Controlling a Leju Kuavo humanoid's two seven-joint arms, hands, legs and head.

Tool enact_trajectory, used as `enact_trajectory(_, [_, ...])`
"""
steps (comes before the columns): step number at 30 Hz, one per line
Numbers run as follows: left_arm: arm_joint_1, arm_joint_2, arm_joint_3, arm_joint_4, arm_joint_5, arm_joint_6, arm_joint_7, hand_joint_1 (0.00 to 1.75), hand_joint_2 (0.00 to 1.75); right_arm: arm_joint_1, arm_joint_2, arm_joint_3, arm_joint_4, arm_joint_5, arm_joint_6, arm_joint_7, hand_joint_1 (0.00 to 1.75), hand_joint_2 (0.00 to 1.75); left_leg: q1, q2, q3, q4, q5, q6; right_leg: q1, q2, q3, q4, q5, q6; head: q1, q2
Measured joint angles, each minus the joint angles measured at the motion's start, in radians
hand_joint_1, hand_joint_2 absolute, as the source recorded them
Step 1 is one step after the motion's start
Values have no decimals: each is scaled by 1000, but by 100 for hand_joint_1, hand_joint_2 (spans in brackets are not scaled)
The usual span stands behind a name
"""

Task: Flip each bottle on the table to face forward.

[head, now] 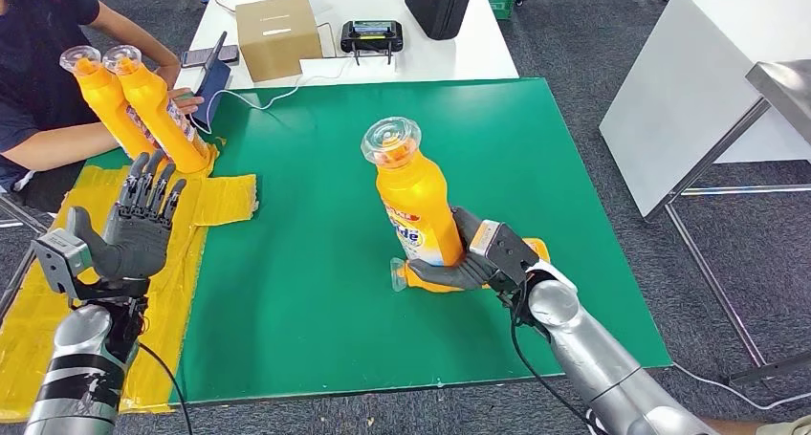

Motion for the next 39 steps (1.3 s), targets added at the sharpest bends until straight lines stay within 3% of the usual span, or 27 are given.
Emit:
enact_trajectory(7, [1,-10,0,-9,21,-6,5,0,0,3,49,-25,11,-9,4,-3,175,175,-1,0,-2,0,0,0,-1,0,-2,0,0,0,0,0])
enact_trajectory(10, [1,-35,-3,-26,46,-11,28,0,0,7,96,-48,12,-17,0,-3,175,175,-1,0,-2,0,0,0,-1,0,-2,0,0,0,0,0])
enact_trajectory(14, [1,-70,-35,-57,46,10,60,0,175,-11,166,-57,26,-8,-27,31,175,175,0,0,-2,0,0,0,0,0,-3,0,0,0,0,0])
enact_trajectory(26, [-54,-135,-191,-61,5,46,70,0,175,-203,392,-19,278,79,-110,97,175,175,0,1,-3,0,1,0,0,1,-4,0,1,0,0,0])
enact_trajectory(31, [-53,-136,-258,-71,-28,25,52,0,175,-258,458,26,391,93,-111,106,175,175,0,0,-4,0,1,0,0,1,-5,1,0,0,0,0])
enact_trajectory(39, [-46,-127,-307,-79,-56,13,37,0,175,-302,493,61,479,101,-106,112,175,175,0,0,-4,0,1,0,0,1,-5,0,0,0,0,0])
